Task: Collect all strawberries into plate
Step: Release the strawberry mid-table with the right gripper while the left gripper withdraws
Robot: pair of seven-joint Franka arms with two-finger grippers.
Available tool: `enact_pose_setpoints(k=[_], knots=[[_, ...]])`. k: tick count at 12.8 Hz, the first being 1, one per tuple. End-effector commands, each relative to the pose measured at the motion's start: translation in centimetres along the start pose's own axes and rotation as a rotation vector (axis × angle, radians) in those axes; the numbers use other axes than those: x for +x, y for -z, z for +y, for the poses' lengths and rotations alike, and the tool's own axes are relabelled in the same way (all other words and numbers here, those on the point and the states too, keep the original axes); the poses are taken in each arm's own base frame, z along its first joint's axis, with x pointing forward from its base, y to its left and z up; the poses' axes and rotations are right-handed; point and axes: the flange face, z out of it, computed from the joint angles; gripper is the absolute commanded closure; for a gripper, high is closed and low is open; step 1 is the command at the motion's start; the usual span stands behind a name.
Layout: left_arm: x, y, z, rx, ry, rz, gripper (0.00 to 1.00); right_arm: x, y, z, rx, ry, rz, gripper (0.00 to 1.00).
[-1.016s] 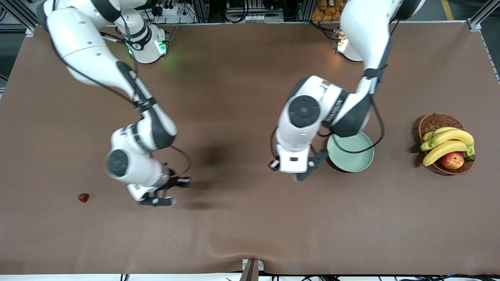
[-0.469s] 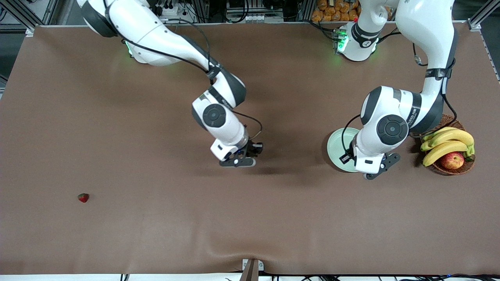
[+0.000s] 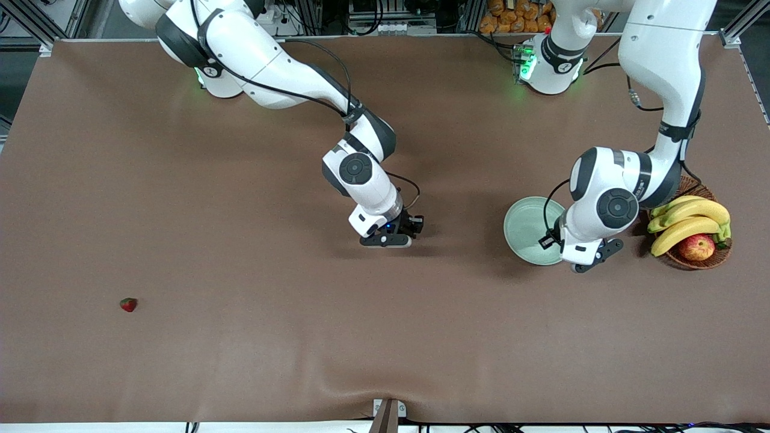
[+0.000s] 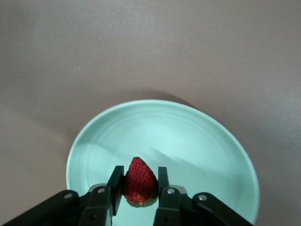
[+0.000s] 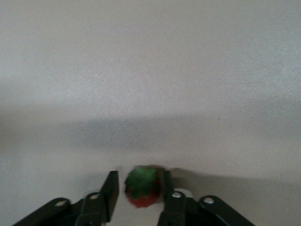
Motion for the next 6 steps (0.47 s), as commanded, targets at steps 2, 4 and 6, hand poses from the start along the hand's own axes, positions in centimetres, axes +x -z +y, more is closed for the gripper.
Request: enact_pose_setpoints(k=[2, 4, 6], knots=[[-1.0, 2.4, 0.8, -0.01, -0.015, 0.031, 0.0, 1.9, 2.9, -0.2, 0.004, -0.025, 0.032, 0.0], [-3.4, 5.7, 3.5, -0.019, -0.027, 0.018, 0.0, 4.6, 6.6, 1.2, -0.043, -0.056, 0.018, 0.0], [-5.8, 9.2, 7.3, -0.023, 0.018, 0.002, 0.0, 9.0, 11.5, 4.9, -0.097, -0.113, 0.021, 0.0]])
